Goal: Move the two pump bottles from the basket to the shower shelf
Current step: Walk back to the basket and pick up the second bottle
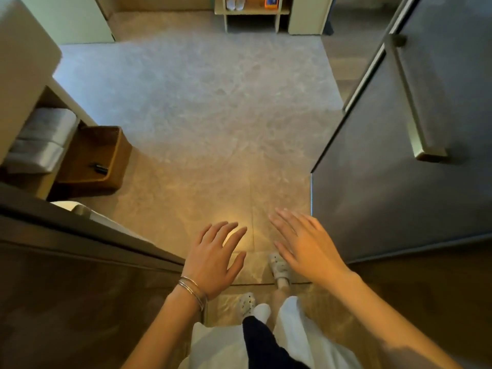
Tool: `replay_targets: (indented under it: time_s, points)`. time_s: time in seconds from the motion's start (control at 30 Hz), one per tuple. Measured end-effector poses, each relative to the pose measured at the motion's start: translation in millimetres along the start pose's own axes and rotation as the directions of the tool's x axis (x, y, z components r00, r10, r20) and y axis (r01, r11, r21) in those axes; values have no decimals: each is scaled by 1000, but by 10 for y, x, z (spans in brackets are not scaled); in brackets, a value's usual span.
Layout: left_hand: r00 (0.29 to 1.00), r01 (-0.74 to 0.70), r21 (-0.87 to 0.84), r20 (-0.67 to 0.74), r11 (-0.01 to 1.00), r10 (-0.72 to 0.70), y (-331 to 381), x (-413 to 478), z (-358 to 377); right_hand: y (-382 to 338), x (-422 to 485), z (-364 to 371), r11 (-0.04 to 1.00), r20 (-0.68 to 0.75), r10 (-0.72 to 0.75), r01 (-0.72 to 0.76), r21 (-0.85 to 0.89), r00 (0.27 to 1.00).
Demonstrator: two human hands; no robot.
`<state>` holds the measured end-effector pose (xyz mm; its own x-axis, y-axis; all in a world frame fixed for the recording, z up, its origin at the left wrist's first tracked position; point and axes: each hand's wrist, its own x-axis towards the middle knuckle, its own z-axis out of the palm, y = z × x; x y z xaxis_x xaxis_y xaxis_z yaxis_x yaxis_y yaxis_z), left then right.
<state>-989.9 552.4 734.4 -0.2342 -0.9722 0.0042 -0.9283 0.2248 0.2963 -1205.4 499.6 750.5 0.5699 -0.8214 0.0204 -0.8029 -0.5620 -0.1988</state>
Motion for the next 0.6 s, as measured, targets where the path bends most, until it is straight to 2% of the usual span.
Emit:
replay_targets:
  time_s: [0.17,0.37,0.6]
  points:
    - [996,87,2,-8,996,-87,-192,68,20,106,410,52,993,77,-114,114,2,990]
    - [977,202,7,-78,979,-201,-411,595,-140,408,1203,-62,964,107,-263,265,-10,959]
    - [941,297,19,-176,955,-289,-594,1361,-362,803,2204,-331,926,26,-377,377,-7,926]
